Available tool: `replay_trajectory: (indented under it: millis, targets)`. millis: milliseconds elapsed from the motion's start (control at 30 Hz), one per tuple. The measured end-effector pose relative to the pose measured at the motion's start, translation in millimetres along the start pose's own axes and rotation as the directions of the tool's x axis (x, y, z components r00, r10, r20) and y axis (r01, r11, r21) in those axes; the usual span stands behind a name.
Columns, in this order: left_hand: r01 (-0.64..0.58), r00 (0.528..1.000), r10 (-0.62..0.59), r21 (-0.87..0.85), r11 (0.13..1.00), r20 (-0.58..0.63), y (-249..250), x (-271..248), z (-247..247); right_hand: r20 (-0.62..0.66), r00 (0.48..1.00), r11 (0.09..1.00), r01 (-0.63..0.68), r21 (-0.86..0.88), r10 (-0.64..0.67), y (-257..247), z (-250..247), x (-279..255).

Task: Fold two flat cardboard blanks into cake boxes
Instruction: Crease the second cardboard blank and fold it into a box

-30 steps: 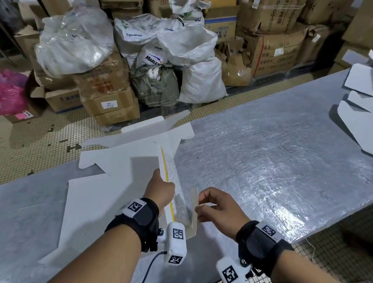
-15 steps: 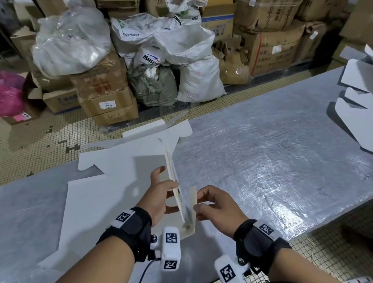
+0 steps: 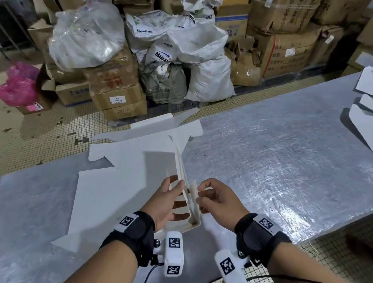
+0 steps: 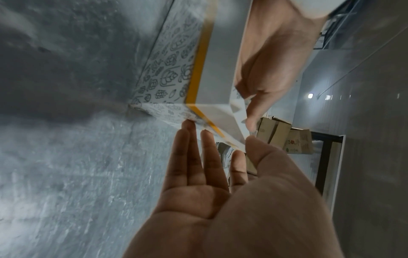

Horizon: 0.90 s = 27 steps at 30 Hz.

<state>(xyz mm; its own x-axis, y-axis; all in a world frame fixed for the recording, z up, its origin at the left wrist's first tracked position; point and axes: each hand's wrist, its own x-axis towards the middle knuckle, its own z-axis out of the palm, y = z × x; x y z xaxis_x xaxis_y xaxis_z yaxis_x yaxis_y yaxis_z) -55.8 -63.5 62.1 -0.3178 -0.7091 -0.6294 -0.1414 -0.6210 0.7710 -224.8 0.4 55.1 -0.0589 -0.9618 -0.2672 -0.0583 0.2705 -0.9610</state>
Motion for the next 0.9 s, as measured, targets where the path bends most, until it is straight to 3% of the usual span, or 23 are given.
replay_trajectory:
  millis: [167,533,900]
  targets:
    - [-0.042,0.999,0.042,0.073,0.996,-0.003,5,-4,4,0.024,1.000,0.999,0.015,-0.040,-0.014,-4,2,3]
    - [-0.034,0.999,0.034,0.061,0.998,0.000,7,-6,6,0.077,0.995,0.986,0.077,-0.145,-0.066,-9,2,-4]
    - [-0.042,0.999,0.041,0.074,0.996,0.014,9,-6,8,0.054,0.997,0.990,0.061,-0.130,-0.054,-6,2,8]
